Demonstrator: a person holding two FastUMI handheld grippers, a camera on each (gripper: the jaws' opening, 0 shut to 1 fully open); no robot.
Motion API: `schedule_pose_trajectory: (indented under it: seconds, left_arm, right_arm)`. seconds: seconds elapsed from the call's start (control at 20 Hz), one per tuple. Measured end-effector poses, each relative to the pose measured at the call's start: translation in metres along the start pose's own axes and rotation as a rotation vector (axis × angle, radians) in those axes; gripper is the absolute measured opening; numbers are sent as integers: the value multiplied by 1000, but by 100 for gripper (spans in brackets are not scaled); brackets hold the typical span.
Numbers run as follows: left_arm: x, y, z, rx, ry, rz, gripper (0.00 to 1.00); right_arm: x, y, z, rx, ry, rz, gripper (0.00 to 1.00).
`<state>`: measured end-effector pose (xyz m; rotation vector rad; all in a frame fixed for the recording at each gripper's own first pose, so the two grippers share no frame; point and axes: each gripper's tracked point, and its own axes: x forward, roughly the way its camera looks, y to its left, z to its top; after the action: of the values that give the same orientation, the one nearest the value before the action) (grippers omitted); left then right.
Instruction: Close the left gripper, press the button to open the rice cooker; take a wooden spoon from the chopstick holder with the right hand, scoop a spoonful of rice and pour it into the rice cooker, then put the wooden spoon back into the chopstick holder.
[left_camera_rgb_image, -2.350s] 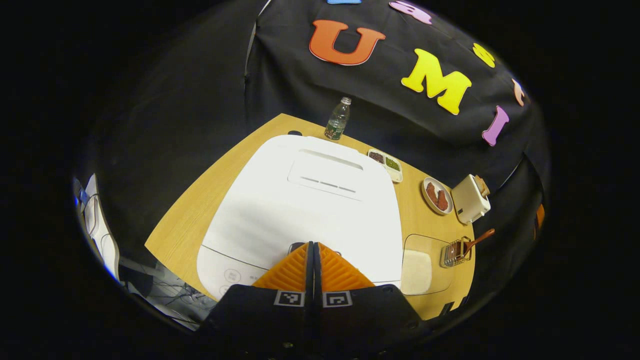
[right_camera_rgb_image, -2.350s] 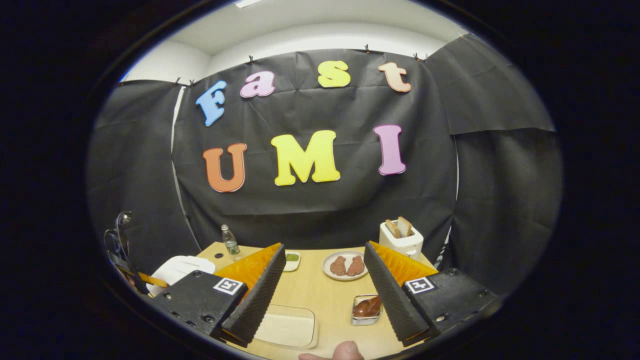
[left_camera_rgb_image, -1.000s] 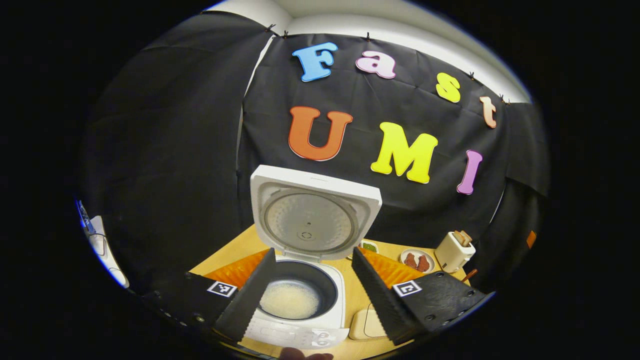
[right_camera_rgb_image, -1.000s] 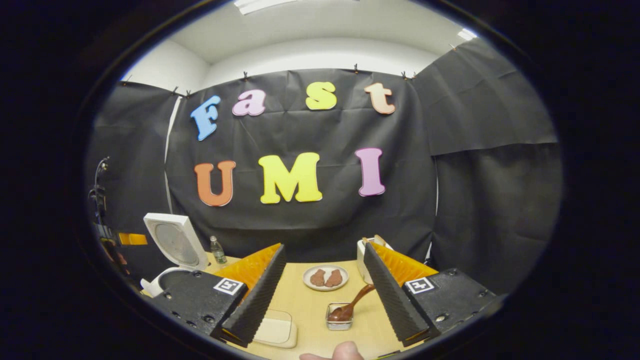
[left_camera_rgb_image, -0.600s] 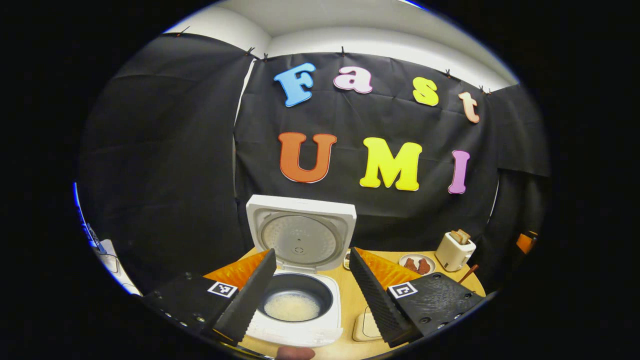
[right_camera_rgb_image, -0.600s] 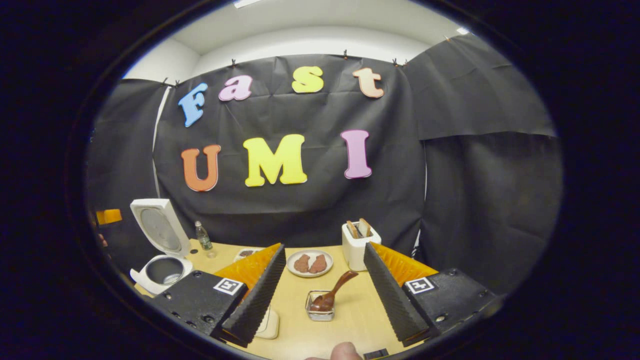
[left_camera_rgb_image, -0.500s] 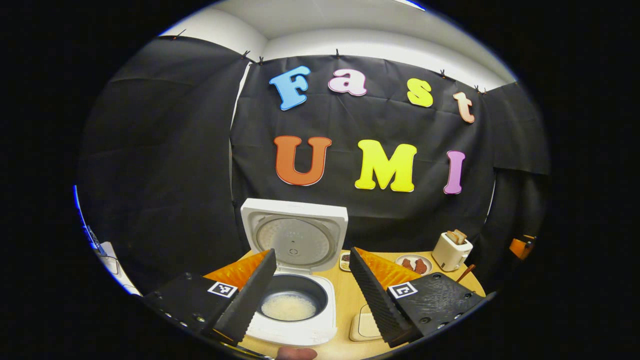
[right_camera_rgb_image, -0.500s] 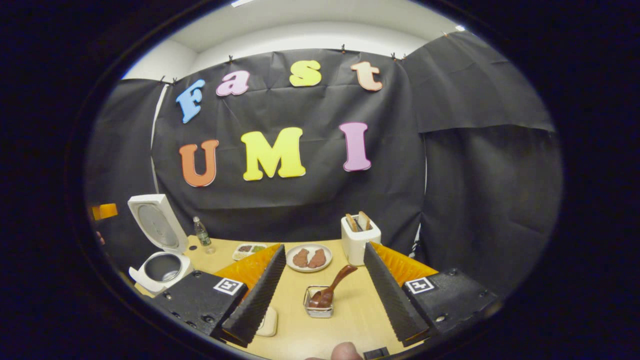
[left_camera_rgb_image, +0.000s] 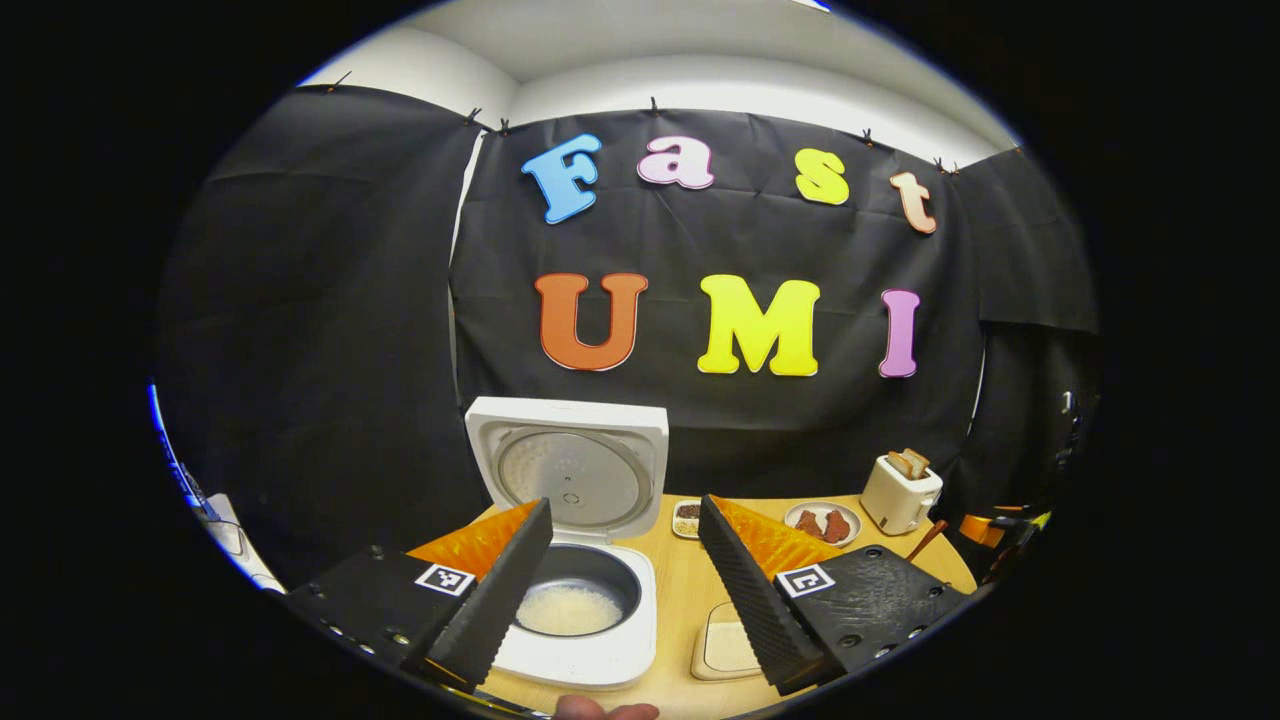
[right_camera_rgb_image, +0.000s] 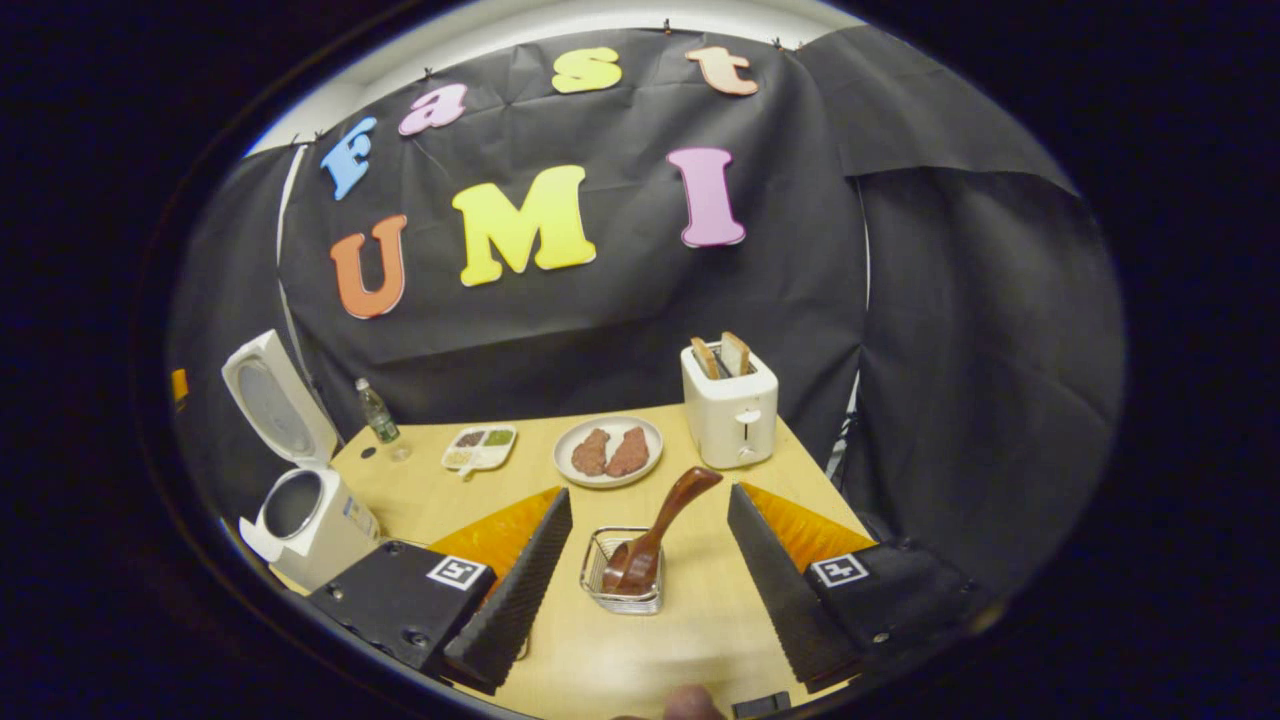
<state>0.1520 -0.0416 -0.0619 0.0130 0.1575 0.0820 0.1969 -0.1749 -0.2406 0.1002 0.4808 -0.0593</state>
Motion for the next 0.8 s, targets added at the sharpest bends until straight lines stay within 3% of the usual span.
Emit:
schedule_pose_trajectory:
  seconds: [0.35,0.5,0.7,0.8]
  left_arm:
    - [17,18,1,-18,12,102,94]
    - [17,19,-6,-9,51,129,94]
    - [17,12,-15,51,89,118,94]
    - [15,9,-13,54,85,117,94]
  right_arm:
    - [92,-23,-50,97,173,1,100]
    - [118,-23,-61,146,209,21,95]
    - [143,-16,-74,251,270,55,79]
    - [145,-14,-74,280,277,61,53]
